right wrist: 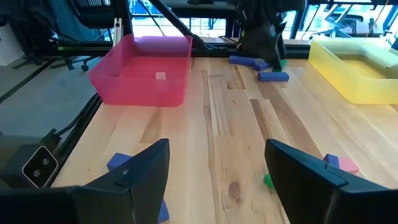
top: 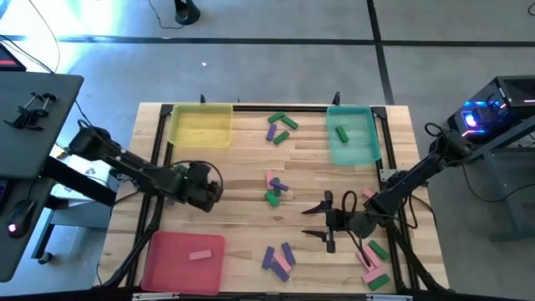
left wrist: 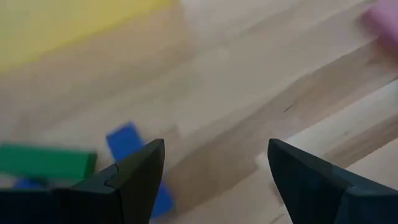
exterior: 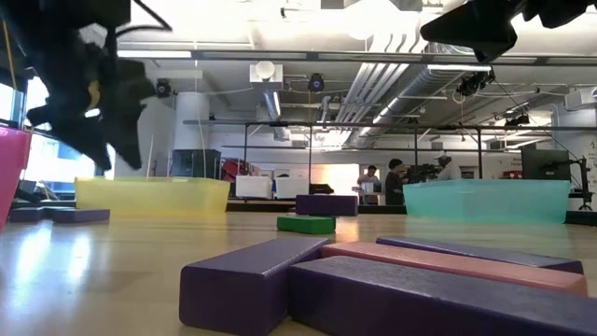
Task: Sort blocks
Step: Put the purple wooden block into the yellow bin
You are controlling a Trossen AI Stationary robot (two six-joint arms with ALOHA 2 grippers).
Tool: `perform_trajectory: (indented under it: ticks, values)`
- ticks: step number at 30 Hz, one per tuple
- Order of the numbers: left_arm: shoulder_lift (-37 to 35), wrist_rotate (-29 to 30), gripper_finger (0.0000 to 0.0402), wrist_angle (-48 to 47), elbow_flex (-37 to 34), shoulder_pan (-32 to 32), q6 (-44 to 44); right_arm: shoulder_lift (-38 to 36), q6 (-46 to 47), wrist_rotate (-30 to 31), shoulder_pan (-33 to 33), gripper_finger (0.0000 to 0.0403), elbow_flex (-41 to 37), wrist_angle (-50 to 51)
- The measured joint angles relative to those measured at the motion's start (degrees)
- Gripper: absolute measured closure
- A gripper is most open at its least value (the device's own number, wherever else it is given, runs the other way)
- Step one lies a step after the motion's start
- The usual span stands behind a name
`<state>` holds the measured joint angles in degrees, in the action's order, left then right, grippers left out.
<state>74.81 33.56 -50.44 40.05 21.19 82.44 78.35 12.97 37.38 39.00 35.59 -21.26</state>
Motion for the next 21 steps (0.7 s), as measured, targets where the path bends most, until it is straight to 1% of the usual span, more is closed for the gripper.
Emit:
perform_trajectory:
  ticks: [3, 7, 10, 16, 21]
  values:
    - [2.0, -2.9, 0.0129, -0.4, 0.0, -0.8, 0.6, 0.0, 0.0, 0.1, -0.1, 0.0151, 0.0, 0.0]
    - [5.3, -6.6, 0.0129, -3.8, 0.0, -2.2, 4.1, 0.0, -0.1, 0.0, -0.1, 0.0151, 0.0, 0.1]
    - [8.0, -7.4, 0.0129, -6.5, 0.0, -3.0, 6.0, 0.0, -0.2, 0.0, -0.1, 0.0151, 0.0, 0.1]
    - [11.2, -8.9, 0.0131, -6.1, 0.0, -4.2, 5.3, 0.0, -0.2, 0.0, -0.1, 0.0151, 0.0, 0.3]
    - [11.6, -9.1, 0.0157, -4.1, -0.7, -5.3, 2.9, 0.0, -0.2, 0.0, -0.1, 0.0151, 0.0, 0.4]
